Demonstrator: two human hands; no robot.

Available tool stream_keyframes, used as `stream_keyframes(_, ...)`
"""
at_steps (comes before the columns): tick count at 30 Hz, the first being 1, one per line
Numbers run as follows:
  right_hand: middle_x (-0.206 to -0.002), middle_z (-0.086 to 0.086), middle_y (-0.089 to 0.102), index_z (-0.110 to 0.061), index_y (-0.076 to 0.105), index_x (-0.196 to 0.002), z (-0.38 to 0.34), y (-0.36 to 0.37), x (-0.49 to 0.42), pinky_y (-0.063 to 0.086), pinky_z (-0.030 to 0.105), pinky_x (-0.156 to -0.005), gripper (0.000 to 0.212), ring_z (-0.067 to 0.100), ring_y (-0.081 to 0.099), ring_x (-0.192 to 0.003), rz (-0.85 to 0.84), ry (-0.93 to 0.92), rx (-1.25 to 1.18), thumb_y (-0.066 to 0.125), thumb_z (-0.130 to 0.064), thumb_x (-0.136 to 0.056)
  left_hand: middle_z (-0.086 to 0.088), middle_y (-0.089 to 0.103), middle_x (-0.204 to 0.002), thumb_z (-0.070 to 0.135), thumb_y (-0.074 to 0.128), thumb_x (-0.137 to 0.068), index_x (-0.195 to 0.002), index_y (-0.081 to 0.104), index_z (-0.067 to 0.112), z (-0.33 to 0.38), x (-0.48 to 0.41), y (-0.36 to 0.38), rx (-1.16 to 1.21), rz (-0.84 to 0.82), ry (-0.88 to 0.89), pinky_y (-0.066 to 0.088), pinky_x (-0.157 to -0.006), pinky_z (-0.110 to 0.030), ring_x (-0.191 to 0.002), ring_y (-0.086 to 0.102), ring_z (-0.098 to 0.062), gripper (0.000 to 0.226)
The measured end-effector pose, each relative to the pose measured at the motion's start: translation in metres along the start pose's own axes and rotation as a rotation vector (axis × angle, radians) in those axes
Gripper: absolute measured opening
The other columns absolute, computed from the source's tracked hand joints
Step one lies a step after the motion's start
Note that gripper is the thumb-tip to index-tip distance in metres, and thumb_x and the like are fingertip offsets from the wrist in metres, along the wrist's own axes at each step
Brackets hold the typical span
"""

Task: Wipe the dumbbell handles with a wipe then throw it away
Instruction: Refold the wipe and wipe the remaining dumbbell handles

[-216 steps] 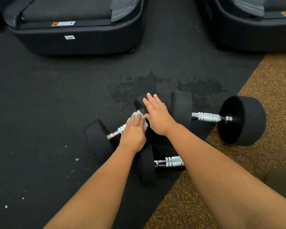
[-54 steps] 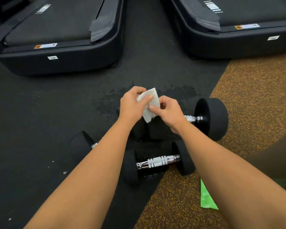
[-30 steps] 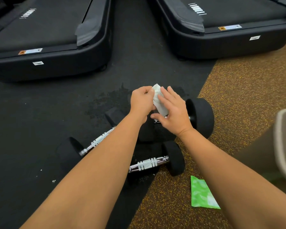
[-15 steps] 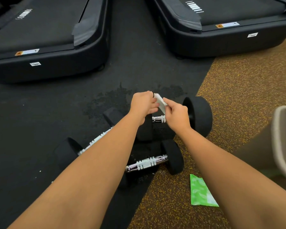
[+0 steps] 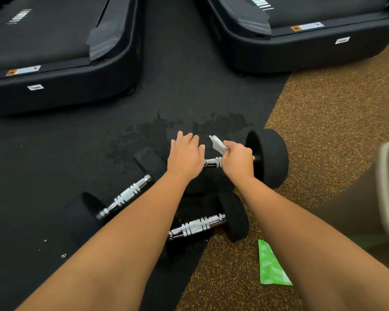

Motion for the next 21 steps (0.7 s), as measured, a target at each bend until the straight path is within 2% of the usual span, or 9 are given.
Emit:
stream_keyframes(2,-0.097,0.014,0.067,-0.004,0.065,-0.104,0.002,0.006,0.001,0.047,0.031,-0.075,0.023,0.029,0.063,-0.090,-0.024,-0.028,0.060,0.045,-0.006,-0.092,-0.009,0.043,-0.140,0.033,0.033,-0.100,-0.138,0.040,0.005,-0.003,0.000,0.009,-0.037,0.006,0.019,0.026,-0.113,-0.049,-0.138,0.027,-0.031,0.048)
stream_keyframes(4,-0.091,0.012,0.064,-0.003,0.063,-0.096,0.004,0.015,0.001,0.048,0.033,-0.071,0.018,0.028,0.061,-0.085,-0.054,-0.078,0.128,0.046,-0.006,-0.092,-0.010,0.046,-0.134,0.035,0.032,-0.099,-0.137,0.039,0.004,-0.005,-0.001,0.014,-0.091,0.046,0.053,0.034,-0.106,-0.045,-0.130,0.036,-0.029,0.050)
stream_keyframes(7,-0.092,0.011,0.060,-0.003,0.061,-0.092,0.007,0.031,0.004,0.050,0.036,-0.074,0.015,0.028,0.059,-0.085,-0.099,-0.198,0.240,0.047,-0.003,-0.088,-0.013,0.049,-0.127,0.034,0.033,-0.099,-0.137,0.039,0.002,-0.007,-0.002,0.016,-0.124,0.088,0.082,0.037,-0.102,-0.042,-0.120,0.043,-0.028,0.050)
stream_keyframes(12,-0.098,0.008,0.052,-0.010,0.056,-0.093,0.014,0.044,0.009,0.044,0.032,-0.070,0.021,0.024,0.050,-0.090,-0.294,-0.331,0.317,0.052,0.002,-0.076,-0.011,0.050,-0.111,0.035,0.032,-0.099,-0.115,0.053,0.006,-0.005,-0.007,0.015,-0.103,0.111,0.055,0.039,-0.098,-0.042,-0.104,0.048,-0.027,0.039)
stream_keyframes(14,-0.102,0.004,0.049,-0.013,0.055,-0.101,0.018,0.046,0.009,0.048,0.036,-0.075,0.029,0.022,0.048,-0.093,-0.343,-0.408,0.350,0.054,0.000,-0.075,-0.011,0.051,-0.109,0.035,0.034,-0.099,-0.112,0.054,0.006,-0.005,-0.008,0.016,-0.087,0.132,0.051,0.040,-0.095,-0.039,-0.100,0.049,-0.026,0.038)
stream_keyframes(16,-0.111,0.005,0.049,-0.010,0.054,-0.115,0.023,0.044,0.011,0.047,0.038,-0.087,0.036,0.023,0.045,-0.105,-0.370,-0.502,0.431,0.052,-0.002,-0.080,-0.011,0.052,-0.108,0.034,0.035,-0.099,-0.115,0.054,0.005,-0.007,-0.006,0.017,-0.084,0.166,0.072,0.042,-0.091,-0.036,-0.099,0.050,-0.025,0.038)
stream_keyframes(18,-0.124,0.010,0.049,-0.004,0.050,-0.126,0.025,0.041,0.012,0.038,0.041,-0.103,0.038,0.028,0.040,-0.121,-0.365,-0.552,0.509,0.047,-0.006,-0.088,-0.011,0.053,-0.111,0.035,0.033,-0.099,-0.122,0.052,0.005,-0.007,-0.005,0.018,-0.084,0.181,0.083,0.043,-0.091,-0.036,-0.102,0.051,-0.025,0.043)
stream_keyframes(21,-0.133,0.015,0.046,-0.002,0.045,-0.130,0.022,0.042,0.011,0.024,0.043,-0.113,0.037,0.032,0.033,-0.129,-0.345,-0.507,0.618,0.039,-0.011,-0.094,-0.012,0.052,-0.122,0.038,0.024,-0.097,-0.132,0.047,0.004,-0.007,-0.004,0.018,-0.095,0.176,0.083,0.044,-0.096,-0.040,-0.115,0.050,-0.027,0.054)
Point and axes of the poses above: each hand's wrist, its own x-axis away from the middle knuckle, its own y-axis out of the palm, z = x × y, the point moved 1 cm from there along -x, towards the middle knuckle
